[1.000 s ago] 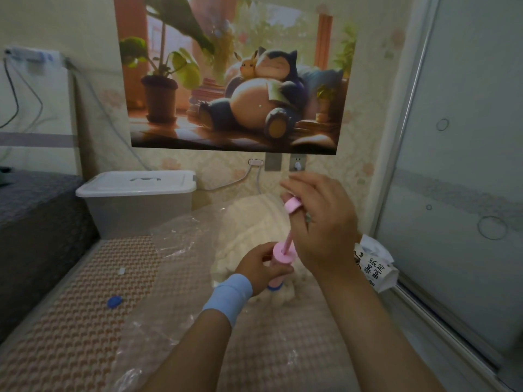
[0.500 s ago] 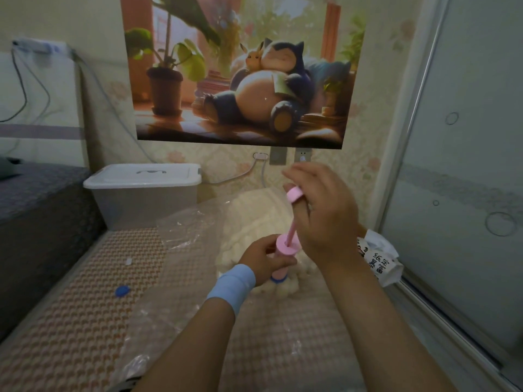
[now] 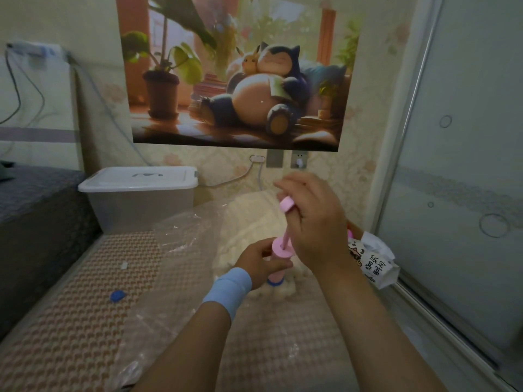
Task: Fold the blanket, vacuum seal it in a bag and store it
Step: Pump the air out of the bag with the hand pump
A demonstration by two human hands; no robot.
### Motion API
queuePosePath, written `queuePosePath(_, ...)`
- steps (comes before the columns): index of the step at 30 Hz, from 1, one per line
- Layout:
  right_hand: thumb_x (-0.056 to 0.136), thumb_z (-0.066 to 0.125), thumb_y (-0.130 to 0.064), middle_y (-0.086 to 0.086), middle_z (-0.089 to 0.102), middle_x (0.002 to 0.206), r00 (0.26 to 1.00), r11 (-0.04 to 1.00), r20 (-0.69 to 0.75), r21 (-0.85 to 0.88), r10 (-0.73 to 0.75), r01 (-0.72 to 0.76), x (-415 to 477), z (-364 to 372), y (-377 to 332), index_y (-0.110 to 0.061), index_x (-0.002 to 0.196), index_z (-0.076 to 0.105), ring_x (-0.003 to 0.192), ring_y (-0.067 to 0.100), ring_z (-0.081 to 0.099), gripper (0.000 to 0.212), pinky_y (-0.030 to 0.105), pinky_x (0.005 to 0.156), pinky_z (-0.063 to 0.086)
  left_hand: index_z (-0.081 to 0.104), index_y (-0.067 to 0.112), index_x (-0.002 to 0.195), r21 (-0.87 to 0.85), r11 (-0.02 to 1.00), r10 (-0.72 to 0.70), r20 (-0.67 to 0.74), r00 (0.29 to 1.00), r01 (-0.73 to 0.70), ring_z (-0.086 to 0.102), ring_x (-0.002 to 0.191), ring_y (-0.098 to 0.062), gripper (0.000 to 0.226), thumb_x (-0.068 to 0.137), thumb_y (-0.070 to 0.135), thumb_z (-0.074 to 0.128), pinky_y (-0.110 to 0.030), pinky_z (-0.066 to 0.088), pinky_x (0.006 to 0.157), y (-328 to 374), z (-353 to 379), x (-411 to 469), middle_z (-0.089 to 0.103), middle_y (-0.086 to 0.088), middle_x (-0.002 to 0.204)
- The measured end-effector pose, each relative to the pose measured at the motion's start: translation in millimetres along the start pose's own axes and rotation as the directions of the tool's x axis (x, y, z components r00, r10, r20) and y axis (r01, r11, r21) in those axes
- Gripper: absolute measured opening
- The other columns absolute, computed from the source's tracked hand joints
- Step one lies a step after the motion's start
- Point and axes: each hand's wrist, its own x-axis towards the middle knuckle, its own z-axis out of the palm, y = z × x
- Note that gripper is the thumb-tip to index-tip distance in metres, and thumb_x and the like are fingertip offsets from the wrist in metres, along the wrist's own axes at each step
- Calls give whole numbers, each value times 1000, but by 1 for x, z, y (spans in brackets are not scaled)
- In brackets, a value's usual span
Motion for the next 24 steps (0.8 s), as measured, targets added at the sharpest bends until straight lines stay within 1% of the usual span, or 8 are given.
queuePosePath(3,104,39,-20,13,67,108,995,998,-95,-65,-19,12,-8,1,3,-2,109,72,99,27,62,38,35,84,48,67,28,106,16,1000,8,-6,1000,-8,64,98,-10,40,70,17,83,-26,51,86,2,7,-2,70,5,106)
queuePosePath(6,93,35,-20,8,64,113,951,983,273,-153,143,-104,-42,19,17,-11,114,69,98,27,60,41,40,82,48,67,24,105,36,999,-9,-9,1000,9,62,93,-9,31,77,12,75,-17,47,75,4,7,-5,69,3,102)
queuePosePath(8,82,25,-31,4,59,116,778,967,579,-208,243,-147,-56,28,23,-18,118,66,97,28,58,56,41,82,45,67,19,103,75,996,-49,-30,998,51,62,94,-14,24,81,12,69,-21,48,75,3,2,-5,70,0,101)
queuePosePath(10,83,26,-31,2,60,113,737,969,636,-222,230,-111,-52,27,24,-20,116,68,95,28,59,54,40,80,42,66,17,100,84,994,-63,-32,998,65,63,93,-15,20,81,12,70,-21,49,74,1,-1,-4,70,0,98)
queuePosePath(14,90,49,-12,4,68,105,989,994,146,-105,-14,30,-6,-1,6,-11,109,72,93,25,61,30,38,78,46,68,17,109,-4,1000,-24,2,1000,24,65,98,-13,39,73,15,81,-23,52,84,2,-2,-3,71,5,103)
queuePosePath(17,90,54,-2,9,68,112,991,991,-113,-118,-71,58,3,-11,-1,-6,116,71,102,25,60,31,34,85,45,69,21,112,11,1000,-18,2,1000,18,64,101,-12,44,71,17,83,-27,51,90,4,4,-1,71,6,107)
queuePosePath(20,84,47,-6,9,65,117,986,983,139,-171,94,-69,-33,10,12,-8,121,68,104,27,58,42,37,86,46,68,23,105,36,999,-22,-2,1000,22,63,91,-10,31,76,13,76,-18,48,77,7,8,-4,70,5,97)
queuePosePath(24,80,29,-26,4,61,117,750,959,599,-191,282,-209,-66,32,25,-16,121,66,95,29,58,56,46,82,48,64,27,93,107,993,-52,-17,999,53,60,87,-10,20,81,12,67,-16,43,67,8,0,-7,69,3,94)
